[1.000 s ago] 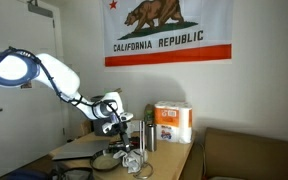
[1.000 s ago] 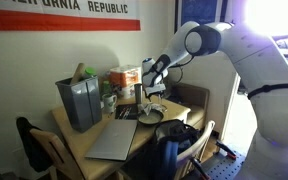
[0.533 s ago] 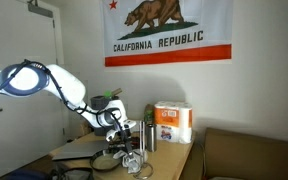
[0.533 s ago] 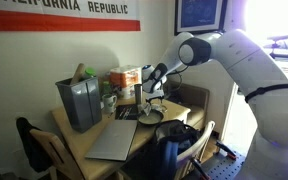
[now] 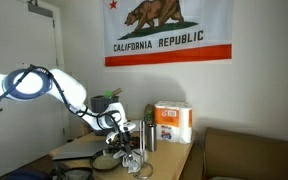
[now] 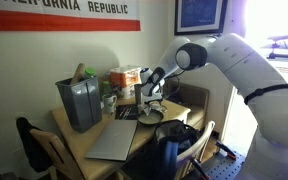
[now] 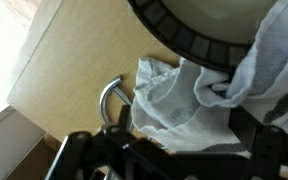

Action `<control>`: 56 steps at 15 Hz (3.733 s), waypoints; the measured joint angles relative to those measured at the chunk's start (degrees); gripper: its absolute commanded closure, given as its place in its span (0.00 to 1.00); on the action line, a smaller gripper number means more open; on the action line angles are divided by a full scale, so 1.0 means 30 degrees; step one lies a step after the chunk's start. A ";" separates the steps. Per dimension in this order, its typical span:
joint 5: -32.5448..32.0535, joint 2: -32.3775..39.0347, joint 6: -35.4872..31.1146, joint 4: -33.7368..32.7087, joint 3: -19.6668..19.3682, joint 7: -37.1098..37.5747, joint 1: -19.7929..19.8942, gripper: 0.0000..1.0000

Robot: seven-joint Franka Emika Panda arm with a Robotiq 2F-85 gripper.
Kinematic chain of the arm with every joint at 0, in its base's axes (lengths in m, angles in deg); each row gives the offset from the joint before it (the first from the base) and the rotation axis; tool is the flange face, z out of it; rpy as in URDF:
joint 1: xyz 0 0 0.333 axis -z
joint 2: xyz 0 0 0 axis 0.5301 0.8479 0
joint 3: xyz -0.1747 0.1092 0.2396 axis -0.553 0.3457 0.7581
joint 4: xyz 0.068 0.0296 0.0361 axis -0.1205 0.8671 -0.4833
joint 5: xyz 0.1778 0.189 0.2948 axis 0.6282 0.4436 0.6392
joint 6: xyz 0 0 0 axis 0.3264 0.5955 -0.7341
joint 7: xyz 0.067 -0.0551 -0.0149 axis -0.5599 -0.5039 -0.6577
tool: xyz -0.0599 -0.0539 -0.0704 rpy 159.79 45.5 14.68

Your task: Use the towel to wipe the bowl

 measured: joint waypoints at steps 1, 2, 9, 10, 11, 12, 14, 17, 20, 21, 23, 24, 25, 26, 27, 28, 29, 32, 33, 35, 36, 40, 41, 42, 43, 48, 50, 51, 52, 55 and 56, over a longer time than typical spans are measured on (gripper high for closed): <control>0.0000 0.0057 -0.0004 -0.0022 -0.0048 0.0011 -0.0025 0.28; 0.0000 0.0106 -0.0024 -0.0025 -0.0087 0.0011 -0.0032 0.34; 0.0000 0.0296 -0.0151 -0.0008 -0.0315 0.0264 -0.0032 0.88; 0.0000 0.0316 -0.0158 0.0010 -0.0325 0.0350 -0.0032 0.93; 0.0000 0.0333 -0.0162 0.0034 -0.0328 0.0401 -0.0032 0.93; 0.0000 0.0350 -0.0170 0.0062 -0.0328 0.0475 -0.0032 0.94; 0.0000 0.0386 -0.0217 0.0108 -0.0329 0.0679 -0.0047 0.93; 0.0015 0.0396 -0.0264 0.0152 -0.0329 0.0703 -0.0084 0.90; 0.0118 0.0121 -0.0262 0.0059 -0.0329 0.0703 -0.0131 0.92; 0.0118 -0.0192 -0.0233 0.0049 -0.0329 0.0701 -0.0176 0.91; 0.0105 -0.1132 0.0155 0.0043 -0.0329 0.0647 -0.0327 0.91; 0.0097 -0.1703 0.0574 0.0052 -0.0327 0.0536 -0.0429 0.91; 0.0096 -0.2335 0.1094 0.0067 -0.0269 0.0246 -0.0523 0.91; 0.0119 -0.2981 0.1635 0.0097 -0.0051 -0.0207 -0.0534 0.91; 0.0225 -0.3651 0.2199 0.0160 0.0310 -0.0904 -0.0494 0.92; 0.0561 -0.4333 0.2719 0.0310 0.0812 -0.1841 -0.0396 0.91; 0.1085 -0.5060 0.3255 0.0537 0.1409 -0.2883 -0.0262 0.91; 0.2954 -0.7057 0.4510 0.1475 0.2943 -0.5607 0.0071 0.92; 0.3588 -0.7721 0.5019 0.1851 0.3368 -0.6554 0.0176 0.67; 0.3974 -0.8958 0.6262 0.2532 0.3844 -0.7569 0.0240 0.60; 0.3870 -0.9468 0.6670 0.2834 0.3885 -0.7594 0.0216 0.54; 0.2202 -0.9980 0.6507 0.3595 0.3472 -0.6771 0.0279 0.24; 0.1742 -0.9695 0.6167 0.3665 0.3247 -0.6490 0.0315 0.17; 0.1366 -0.9248 0.5672 0.3706 0.3010 -0.6162 0.0390 0.09; 0.1139 -0.8654 0.5063 0.3716 0.2783 -0.5924 0.0500 0.02; 0.0703 -0.4906 0.1523 0.3110 0.1671 -0.4810 0.0710 0.00; 0.0717 -0.3488 0.0609 0.2357 0.1388 -0.4331 0.0669 0.00; 0.0719 -0.2871 0.0315 0.1895 0.1254 -0.4092 0.0611 0.00; 0.0723 -0.2321 0.0079 0.1411 0.1114 -0.3827 0.0523 0.00; 0.0727 -0.1071 -0.0098 0.0088 0.0747 -0.3302 0.0228 0.00; 0.0727 -0.0744 -0.0098 -0.0222 0.0646 -0.3105 0.0153 0.00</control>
